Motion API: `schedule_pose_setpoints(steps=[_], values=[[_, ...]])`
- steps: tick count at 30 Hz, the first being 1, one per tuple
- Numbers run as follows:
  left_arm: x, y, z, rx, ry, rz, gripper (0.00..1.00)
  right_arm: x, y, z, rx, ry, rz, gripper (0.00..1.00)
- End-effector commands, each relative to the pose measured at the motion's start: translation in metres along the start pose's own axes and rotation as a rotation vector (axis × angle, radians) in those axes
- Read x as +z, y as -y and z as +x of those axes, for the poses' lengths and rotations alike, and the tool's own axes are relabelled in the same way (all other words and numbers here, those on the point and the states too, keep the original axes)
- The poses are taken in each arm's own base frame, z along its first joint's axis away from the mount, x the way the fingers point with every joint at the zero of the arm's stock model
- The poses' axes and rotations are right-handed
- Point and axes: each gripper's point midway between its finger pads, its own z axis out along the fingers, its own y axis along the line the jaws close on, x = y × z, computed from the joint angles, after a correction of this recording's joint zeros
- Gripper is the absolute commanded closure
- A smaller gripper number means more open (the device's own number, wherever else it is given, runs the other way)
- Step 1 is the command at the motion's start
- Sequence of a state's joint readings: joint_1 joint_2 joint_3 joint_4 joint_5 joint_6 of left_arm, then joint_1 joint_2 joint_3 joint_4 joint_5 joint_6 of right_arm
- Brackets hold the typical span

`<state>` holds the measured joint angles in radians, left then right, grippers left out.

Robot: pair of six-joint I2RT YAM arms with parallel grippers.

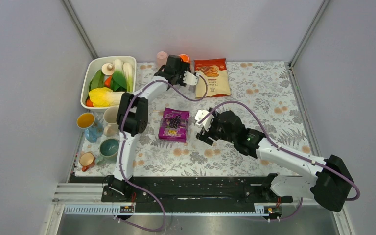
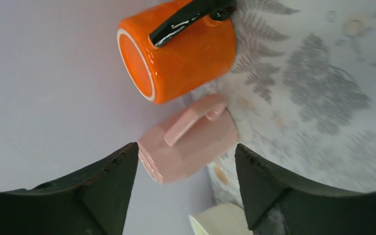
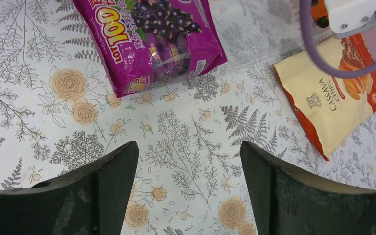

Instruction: Turn the mug right side up

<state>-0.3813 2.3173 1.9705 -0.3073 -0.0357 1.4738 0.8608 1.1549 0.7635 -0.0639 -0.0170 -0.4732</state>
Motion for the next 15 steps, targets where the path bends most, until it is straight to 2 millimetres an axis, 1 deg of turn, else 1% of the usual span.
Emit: schedule_pose_setpoints(steps=[1,3,5,7,9,11,12,13,15], values=[[0.012,-0.084,0.014,0.223,-0.109,-0.358,0.30,0.008,0.007,0.003,0.012,-0.017,0.020,0.15],[0.028,-0.073,0.019,0.282,-0.133,-0.326,0.33,0.011,0.008,0.008,0.009,-0.038,0.026,0.15],[0.040,-0.059,0.025,0.322,-0.147,-0.279,0.35,0.012,0.013,0.012,0.009,-0.055,0.044,0.15],[0.047,-0.046,0.031,0.348,-0.161,-0.229,0.36,0.012,0.015,0.014,0.011,-0.062,0.048,0.15],[0.052,-0.040,0.036,0.378,-0.175,-0.210,0.36,0.012,0.016,0.014,0.013,-0.061,0.048,0.15],[0.058,-0.042,0.041,0.395,-0.189,-0.219,0.38,0.011,0.017,0.014,0.010,-0.060,0.050,0.15],[0.057,-0.053,0.046,0.393,-0.204,-0.240,0.40,0.010,0.017,0.013,0.010,-0.057,0.050,0.15],[0.065,-0.049,0.049,0.393,-0.212,-0.230,0.42,0.010,0.017,0.013,0.010,-0.057,0.049,0.15],[0.070,-0.058,0.052,0.397,-0.223,-0.263,0.44,0.008,0.017,0.013,0.008,-0.059,0.050,0.15]])
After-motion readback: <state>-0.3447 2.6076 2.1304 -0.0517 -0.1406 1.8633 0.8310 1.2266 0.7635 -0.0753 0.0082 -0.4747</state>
